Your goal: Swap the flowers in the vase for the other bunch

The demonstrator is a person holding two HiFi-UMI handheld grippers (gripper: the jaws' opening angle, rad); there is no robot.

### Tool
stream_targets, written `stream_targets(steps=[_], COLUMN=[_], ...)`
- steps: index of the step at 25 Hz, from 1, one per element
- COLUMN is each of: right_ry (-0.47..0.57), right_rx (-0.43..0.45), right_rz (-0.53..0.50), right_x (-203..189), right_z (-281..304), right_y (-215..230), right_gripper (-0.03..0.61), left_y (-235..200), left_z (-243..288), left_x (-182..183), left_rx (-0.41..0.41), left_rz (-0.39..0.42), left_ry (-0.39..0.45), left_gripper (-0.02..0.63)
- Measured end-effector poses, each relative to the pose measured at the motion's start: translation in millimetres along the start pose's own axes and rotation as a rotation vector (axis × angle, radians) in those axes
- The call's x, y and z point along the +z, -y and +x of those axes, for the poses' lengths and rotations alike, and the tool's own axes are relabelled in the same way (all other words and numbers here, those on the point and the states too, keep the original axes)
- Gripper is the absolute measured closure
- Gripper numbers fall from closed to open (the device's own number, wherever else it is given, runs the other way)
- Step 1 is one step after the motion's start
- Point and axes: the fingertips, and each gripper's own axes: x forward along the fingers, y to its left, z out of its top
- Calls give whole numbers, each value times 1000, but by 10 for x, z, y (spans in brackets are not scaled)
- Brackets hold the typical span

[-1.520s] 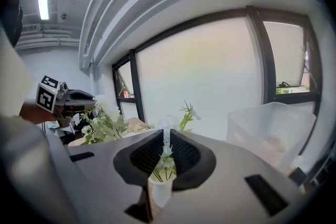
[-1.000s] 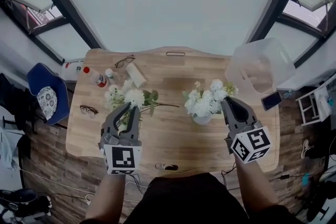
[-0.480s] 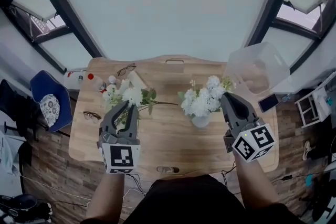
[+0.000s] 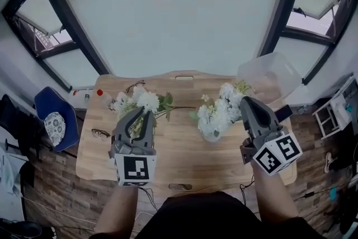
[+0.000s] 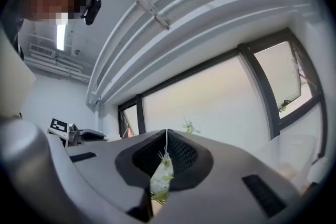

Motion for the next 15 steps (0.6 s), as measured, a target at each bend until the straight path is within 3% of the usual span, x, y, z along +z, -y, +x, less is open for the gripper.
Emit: stream_targets(steps=[15], right_ry=[128], right_rx=[-118], right_rz=[-44], right_x=[622], right_z=[-498], right_y=[288], right_gripper=[548], left_y=[214], left_z=[171], left_x=[293], left_rx=[-68], left_rz=[17], left_ry=[79], left_gripper=[563])
